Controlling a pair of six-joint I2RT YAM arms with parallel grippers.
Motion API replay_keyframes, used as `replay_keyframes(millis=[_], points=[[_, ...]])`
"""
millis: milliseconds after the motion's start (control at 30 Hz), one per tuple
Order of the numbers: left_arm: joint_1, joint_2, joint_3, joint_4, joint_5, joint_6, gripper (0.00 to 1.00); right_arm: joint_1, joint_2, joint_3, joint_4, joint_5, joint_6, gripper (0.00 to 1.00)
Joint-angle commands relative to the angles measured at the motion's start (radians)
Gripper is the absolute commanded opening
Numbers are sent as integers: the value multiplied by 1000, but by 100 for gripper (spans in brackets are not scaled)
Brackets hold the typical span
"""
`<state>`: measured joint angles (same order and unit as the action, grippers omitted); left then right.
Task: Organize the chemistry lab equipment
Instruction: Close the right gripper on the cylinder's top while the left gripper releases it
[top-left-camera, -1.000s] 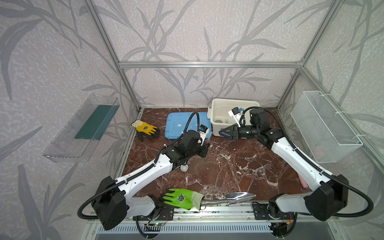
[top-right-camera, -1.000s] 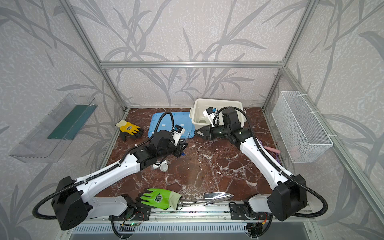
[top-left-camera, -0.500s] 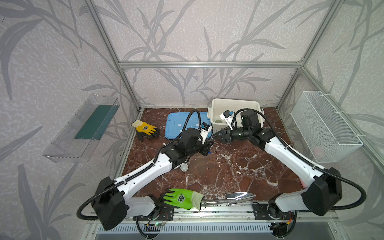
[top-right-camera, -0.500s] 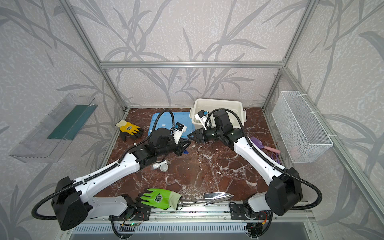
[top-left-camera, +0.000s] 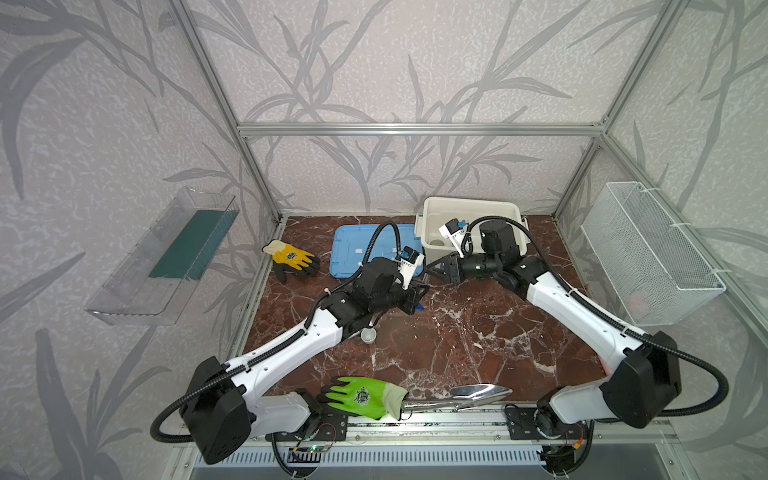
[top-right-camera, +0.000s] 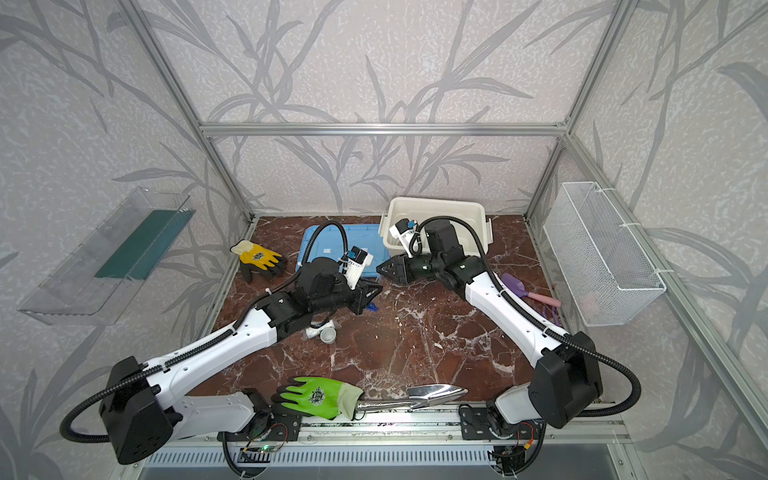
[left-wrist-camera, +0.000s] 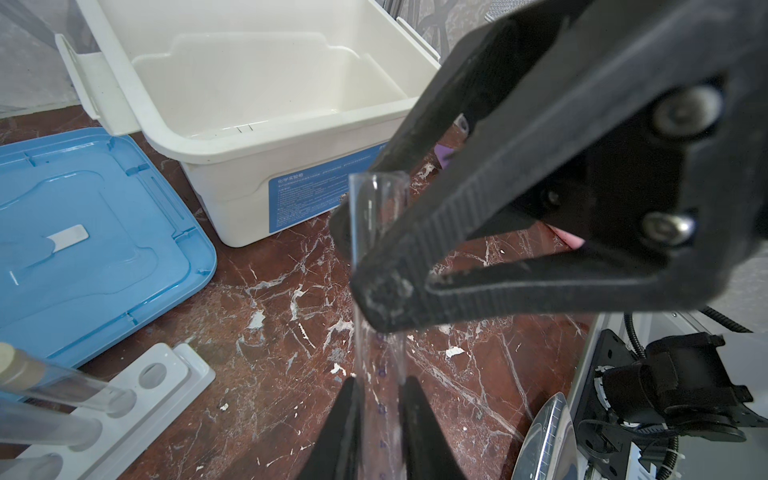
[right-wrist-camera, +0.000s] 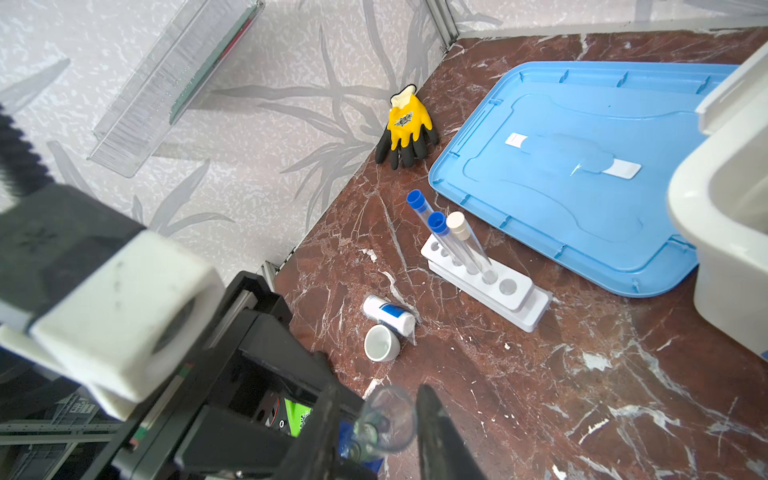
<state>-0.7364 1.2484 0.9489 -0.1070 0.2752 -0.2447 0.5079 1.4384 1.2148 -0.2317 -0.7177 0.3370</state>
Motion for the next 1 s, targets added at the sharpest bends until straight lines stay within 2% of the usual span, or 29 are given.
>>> replay_keyframes(millis=[0,333,400,500,567,600,633,767,967], points=[[4,-24,-11,29,13,-4,20,3,-9,21,14,4,8,27],[5,-19,-20,38,16,-5,24,5,-18,12,26,21,25,14],[5,-22,-21,38,11,-8,30,6,-18,17,19,34,20,12],[4,-29,-20,31,-3,-7,46,11,-21,34,-16,83,-7,11],[5,-40,-17,16,-19,-3,55,11,-24,61,-53,129,-38,11],[4,-49,-13,3,-31,3,66,11,-25,85,-83,159,-63,11],[4,-60,-10,-11,-50,12,70,11,-26,113,-115,194,-93,11],[14,-115,-1,-54,-124,39,75,11,-32,227,-224,344,-192,11],[42,-191,11,-98,-195,73,76,5,-9,378,-299,592,-303,11]])
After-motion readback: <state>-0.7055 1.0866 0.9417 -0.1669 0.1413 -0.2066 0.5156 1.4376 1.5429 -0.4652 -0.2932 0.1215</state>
